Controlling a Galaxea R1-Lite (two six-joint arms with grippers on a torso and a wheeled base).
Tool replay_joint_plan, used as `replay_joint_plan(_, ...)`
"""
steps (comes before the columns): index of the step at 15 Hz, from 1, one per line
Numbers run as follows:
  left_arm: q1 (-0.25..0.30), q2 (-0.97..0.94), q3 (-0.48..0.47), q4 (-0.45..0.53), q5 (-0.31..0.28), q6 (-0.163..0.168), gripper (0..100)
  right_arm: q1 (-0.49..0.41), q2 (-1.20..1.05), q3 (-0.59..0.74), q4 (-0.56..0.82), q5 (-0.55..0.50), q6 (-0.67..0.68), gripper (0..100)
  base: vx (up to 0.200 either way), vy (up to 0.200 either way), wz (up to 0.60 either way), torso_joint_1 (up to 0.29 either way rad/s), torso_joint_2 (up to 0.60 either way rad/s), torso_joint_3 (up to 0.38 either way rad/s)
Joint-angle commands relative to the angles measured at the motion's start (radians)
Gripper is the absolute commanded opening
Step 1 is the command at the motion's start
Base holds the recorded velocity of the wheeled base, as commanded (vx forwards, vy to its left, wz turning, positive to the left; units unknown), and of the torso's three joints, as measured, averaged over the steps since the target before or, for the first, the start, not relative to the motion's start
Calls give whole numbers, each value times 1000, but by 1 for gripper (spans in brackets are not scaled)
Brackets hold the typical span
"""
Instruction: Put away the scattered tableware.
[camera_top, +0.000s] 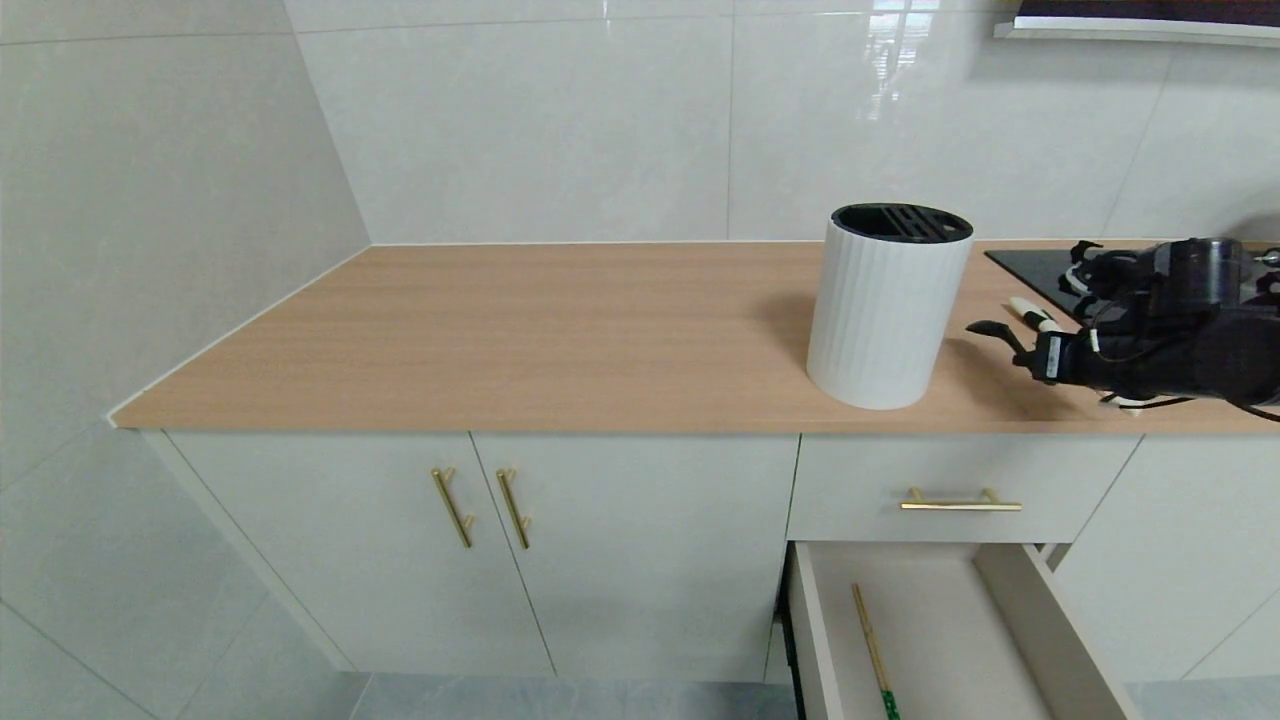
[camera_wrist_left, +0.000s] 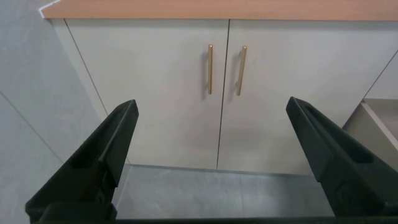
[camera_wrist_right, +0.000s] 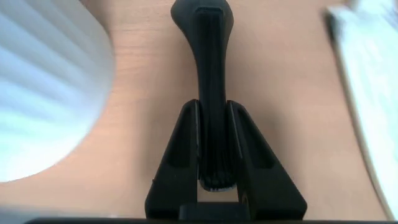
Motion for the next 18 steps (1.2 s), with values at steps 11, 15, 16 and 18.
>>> replay_joint_plan(11,0,2,0,0,1,0,100,149,-623,633,130,-83,45,0,0,0,0,0,0,0)
replay_joint_plan(15,0,2,0,0,1,0,100,179,-551,651,129,-94,29,0,0,0,0,0,0,0)
replay_joint_plan(16,0,2,0,0,1,0,100,179,-547,654,129,-95,20,0,0,0,0,-100,217,129)
replay_joint_plan(18,0,2,0,0,1,0,100,180,-546,660,129,-95,16,0,0,0,0,-173,393,208)
